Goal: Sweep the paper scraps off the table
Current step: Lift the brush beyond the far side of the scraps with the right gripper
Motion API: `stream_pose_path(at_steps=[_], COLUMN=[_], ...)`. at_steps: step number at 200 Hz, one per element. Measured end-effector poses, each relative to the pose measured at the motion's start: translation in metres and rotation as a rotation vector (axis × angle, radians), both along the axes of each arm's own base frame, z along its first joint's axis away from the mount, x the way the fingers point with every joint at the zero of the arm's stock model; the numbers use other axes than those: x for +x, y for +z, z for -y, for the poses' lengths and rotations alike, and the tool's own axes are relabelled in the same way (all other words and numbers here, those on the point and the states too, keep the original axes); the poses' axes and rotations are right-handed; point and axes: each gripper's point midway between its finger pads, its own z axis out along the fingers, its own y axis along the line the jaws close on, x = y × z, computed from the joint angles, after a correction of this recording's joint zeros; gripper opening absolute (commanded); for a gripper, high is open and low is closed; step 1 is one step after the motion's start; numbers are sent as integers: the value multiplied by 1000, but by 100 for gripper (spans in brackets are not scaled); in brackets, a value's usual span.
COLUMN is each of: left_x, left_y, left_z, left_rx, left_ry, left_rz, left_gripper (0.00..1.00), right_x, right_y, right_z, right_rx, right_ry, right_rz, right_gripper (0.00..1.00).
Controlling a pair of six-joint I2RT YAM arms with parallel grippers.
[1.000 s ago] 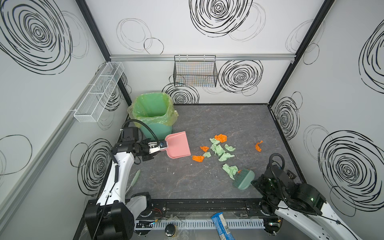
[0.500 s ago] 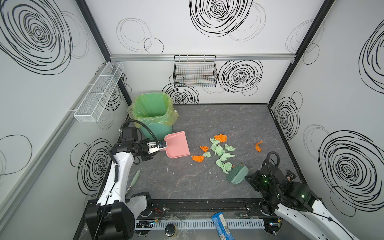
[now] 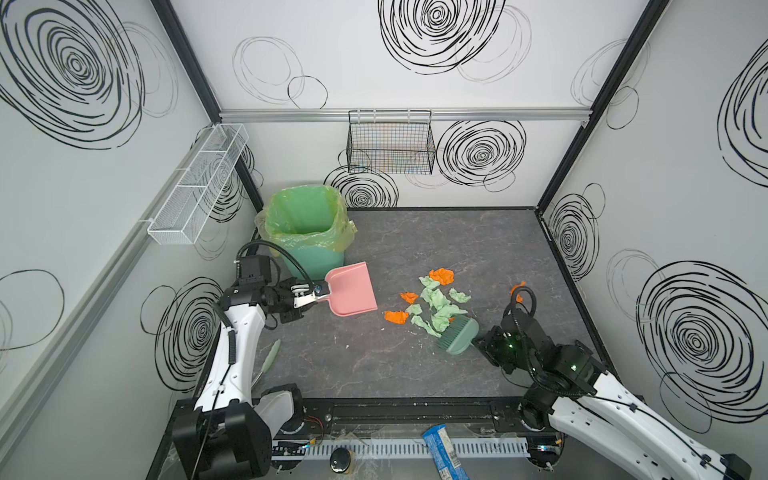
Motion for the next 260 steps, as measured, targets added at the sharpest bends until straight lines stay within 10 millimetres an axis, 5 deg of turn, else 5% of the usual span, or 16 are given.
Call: stream_pose_path(at_steps=[60,90,119,157,189,233,260], left_x=[-2,-2,-4,-7,-9,-10,-10], left_y=[-1,1,0,1,3,2,1], left_z=[-5,-3,-1,0,2,0,0], left_rx=[0,-14,-21,-24,-25,-23,-25], left_ry=[9,3,0,-5,-12,-15,-19], left_rz=[-4,-1,-7,-8,0,3,2], left_gripper=[0,0,0,0,0,0,0], right_x=[17,24,54,111,123,133,147], right_y=[103,145,170,159,138,123,83], right_z=[2,23,46,128,193,225,225], right_rx=[-38,-142,-359,-741,-958,-1107,-1139], right_ry=[47,14,-37,-135,-138,-65,38], right_rz=[181,259,307,184,13,-95,-183], right_gripper=[0,0,0,0,0,0,0])
